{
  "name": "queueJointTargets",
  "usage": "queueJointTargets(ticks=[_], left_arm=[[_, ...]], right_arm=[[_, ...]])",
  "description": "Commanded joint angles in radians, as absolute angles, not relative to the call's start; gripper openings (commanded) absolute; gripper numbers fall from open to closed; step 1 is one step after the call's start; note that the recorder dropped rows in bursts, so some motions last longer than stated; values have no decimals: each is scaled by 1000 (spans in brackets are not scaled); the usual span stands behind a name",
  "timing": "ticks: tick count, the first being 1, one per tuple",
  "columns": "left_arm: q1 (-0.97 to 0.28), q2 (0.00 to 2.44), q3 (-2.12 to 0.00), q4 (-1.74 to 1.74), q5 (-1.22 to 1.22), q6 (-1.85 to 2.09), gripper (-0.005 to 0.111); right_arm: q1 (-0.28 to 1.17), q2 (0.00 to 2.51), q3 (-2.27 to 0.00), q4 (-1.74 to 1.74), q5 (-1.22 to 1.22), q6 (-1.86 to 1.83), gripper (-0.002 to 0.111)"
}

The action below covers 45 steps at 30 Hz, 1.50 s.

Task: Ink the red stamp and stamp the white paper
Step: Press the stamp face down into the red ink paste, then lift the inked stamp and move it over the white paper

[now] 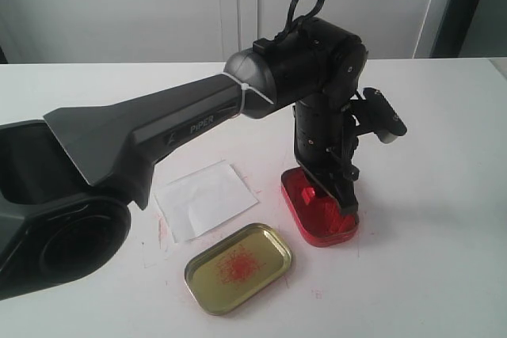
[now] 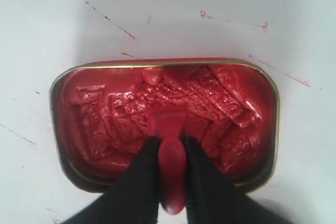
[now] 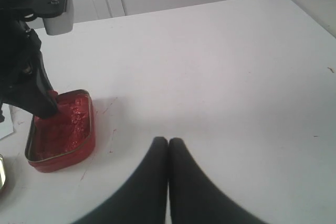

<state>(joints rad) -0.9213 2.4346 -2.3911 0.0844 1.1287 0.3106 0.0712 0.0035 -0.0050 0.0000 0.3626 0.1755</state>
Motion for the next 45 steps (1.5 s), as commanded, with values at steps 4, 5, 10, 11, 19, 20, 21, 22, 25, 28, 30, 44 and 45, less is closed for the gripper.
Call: queueJointTargets(ticks=[4,5,10,11,19,20,21,22,25,28,30,44,45], left_arm=[[-921,2416,-2387,80,1178,310,0],[-921,2416,-2387,80,1178,310,0],[-921,2410,-2387,80,1178,298,0],[-921,2409,-2387,80,1178,283,0],[-902,2379,-2387,96,1209,230,0],[-893,2379,-2387,94,1221,220,0],[-870,2376,-2387,90,1221,203,0],[-851,2374,-2387,85,1221,191,0],[-798,2367,-2386,66,1221,171,0],[-771,2359,-2386,61,1221,150,0],[-760,2357,-2384,57,1221,150,0],[-697,2272,-2231,41,1221,134,0],[-693,2261,-2204,42,1221,134,0]], right_arm=[[77,0,0,0,349,179,0],[77,0,0,0,349,179,0],[77,0,0,0,349,179,0],[77,0,0,0,349,179,0],[77,0,0,0,349,179,0],[77,0,0,0,349,179,0],[77,0,0,0,349,179,0],[77,0,0,0,349,179,0],[77,0,0,0,349,179,0],[77,0,0,0,349,179,0],[77,0,0,0,349,179,0],[77,0,0,0,349,179,0],[77,0,0,0,349,179,0]])
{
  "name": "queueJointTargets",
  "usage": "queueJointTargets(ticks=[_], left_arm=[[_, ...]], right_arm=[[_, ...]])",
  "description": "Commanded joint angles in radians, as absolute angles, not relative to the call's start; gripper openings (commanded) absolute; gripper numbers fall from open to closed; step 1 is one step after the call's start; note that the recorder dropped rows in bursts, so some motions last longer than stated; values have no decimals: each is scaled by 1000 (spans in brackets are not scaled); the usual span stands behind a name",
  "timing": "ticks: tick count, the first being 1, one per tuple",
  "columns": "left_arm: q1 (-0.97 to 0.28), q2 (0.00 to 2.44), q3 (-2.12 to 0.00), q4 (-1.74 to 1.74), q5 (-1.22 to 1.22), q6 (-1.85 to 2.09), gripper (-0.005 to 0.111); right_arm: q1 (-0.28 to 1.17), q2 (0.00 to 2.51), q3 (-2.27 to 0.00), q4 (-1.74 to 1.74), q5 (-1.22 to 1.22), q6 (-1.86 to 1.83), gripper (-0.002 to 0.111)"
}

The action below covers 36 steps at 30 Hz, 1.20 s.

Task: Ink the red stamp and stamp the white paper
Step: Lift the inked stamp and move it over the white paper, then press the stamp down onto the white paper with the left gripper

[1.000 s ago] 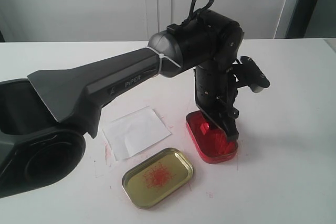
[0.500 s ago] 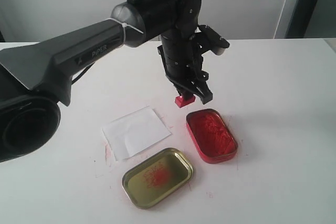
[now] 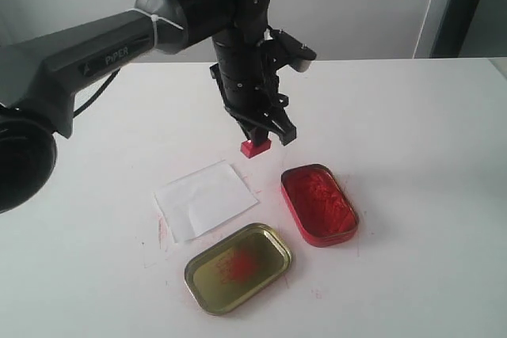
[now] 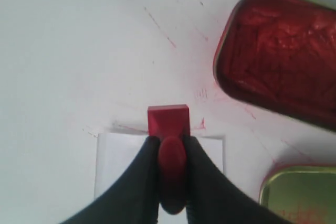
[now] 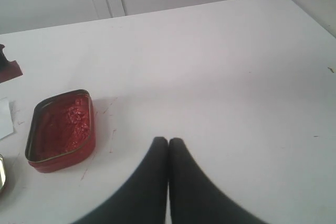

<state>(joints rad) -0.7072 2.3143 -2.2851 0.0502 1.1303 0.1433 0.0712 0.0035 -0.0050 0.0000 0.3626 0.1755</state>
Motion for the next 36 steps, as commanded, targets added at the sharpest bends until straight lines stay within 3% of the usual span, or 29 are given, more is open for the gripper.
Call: queueJointTargets(ticks=[1,12,36], left_arm=[[-688,2246,-2177,42,1221,134,0],[-668,2036,-1725,47,990,129,0],[-629,1948,-1480,15,609,129,0]], right_arm=[[77,0,0,0,349,179,0],[77,0,0,0,349,179,0],[77,0,0,0,349,179,0]])
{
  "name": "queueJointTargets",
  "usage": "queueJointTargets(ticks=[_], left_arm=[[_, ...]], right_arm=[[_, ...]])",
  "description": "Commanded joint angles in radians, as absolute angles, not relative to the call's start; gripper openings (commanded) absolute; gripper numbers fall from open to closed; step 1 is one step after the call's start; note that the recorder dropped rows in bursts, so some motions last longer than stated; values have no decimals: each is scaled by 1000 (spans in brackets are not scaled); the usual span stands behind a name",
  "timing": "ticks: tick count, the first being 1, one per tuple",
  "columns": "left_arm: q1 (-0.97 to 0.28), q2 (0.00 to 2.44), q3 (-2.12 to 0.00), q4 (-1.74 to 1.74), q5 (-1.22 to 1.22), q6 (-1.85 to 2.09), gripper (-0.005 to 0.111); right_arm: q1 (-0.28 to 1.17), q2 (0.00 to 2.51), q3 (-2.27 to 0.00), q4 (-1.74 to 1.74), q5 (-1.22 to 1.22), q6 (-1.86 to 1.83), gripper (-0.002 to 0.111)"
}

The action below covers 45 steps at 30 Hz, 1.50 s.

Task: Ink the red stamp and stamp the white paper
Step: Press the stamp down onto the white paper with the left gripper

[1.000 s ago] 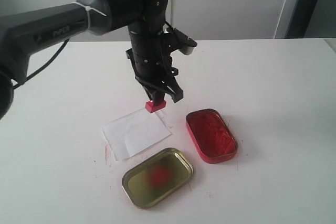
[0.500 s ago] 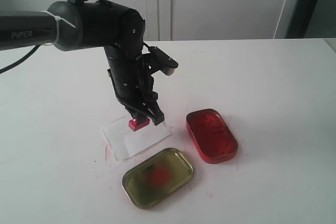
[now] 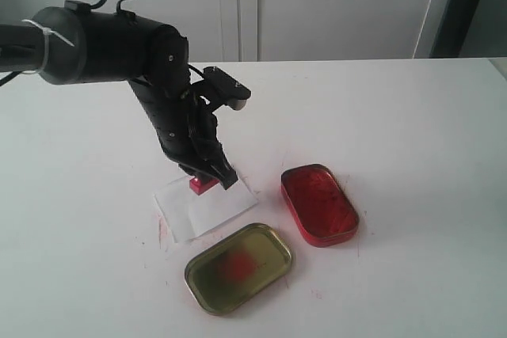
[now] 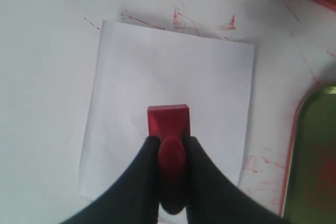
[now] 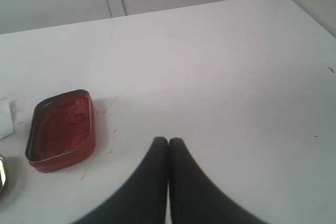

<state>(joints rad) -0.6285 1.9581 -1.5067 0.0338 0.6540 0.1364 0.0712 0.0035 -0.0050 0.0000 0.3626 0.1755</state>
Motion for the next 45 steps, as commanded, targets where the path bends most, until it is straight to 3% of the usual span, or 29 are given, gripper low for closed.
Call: queueJointTargets(ticks=[1,45], left_arm=[[-629,1948,-1473,15,591,129,0],[-629,2084,-1466,35,647,133,0]], right_arm=[[77,0,0,0,349,179,0],[77,0,0,0,349,179,0]])
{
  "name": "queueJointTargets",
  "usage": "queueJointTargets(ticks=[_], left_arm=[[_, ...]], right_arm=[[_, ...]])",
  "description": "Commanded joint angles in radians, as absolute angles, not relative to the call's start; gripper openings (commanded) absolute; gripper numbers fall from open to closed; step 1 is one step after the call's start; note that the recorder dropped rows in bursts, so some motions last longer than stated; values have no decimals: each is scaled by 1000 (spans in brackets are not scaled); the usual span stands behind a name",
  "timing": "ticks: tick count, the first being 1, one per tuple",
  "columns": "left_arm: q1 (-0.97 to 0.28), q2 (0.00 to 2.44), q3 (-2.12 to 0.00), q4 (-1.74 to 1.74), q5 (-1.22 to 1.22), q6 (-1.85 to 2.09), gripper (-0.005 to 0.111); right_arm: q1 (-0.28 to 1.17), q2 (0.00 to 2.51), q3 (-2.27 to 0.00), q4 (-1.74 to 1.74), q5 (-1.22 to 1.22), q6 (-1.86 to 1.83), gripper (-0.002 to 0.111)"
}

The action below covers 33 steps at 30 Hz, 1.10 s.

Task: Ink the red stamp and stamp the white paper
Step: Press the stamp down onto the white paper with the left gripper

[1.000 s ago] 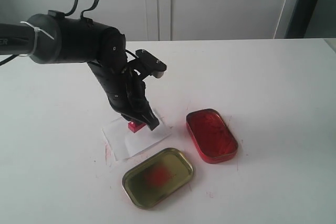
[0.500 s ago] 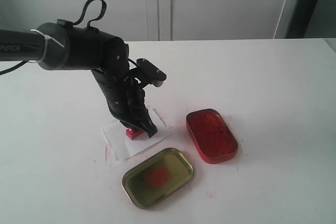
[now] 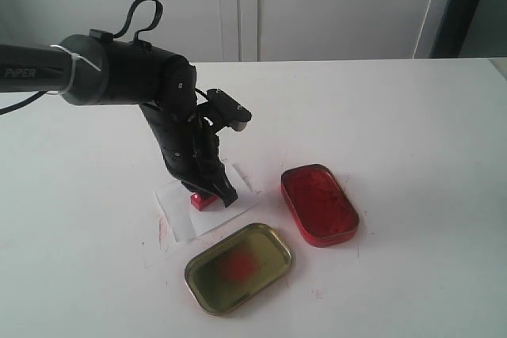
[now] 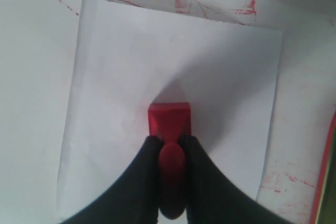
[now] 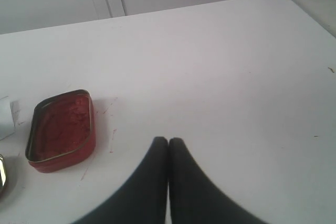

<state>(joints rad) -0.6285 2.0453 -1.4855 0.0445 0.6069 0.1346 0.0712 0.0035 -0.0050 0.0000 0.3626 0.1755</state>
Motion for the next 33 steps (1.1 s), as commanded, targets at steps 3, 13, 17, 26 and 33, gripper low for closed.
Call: queueJointTargets(ticks=[3,13,17,26,33], left_arm=[[-629,2086,-1466,37,640,133,0],[-629,2151,-1466,48,665,138,0],[-629,2151,-1468,66,674,138,0],[-629,2151,-1468,83,654,138,0],[-629,2096,-1468,97,660,138,0]], right_arm=[[77,0,0,0,349,179,0],[77,0,0,0,349,179,0],[77,0,0,0,349,179,0],[77,0,0,0,349,179,0],[77,0,0,0,349,192,0]])
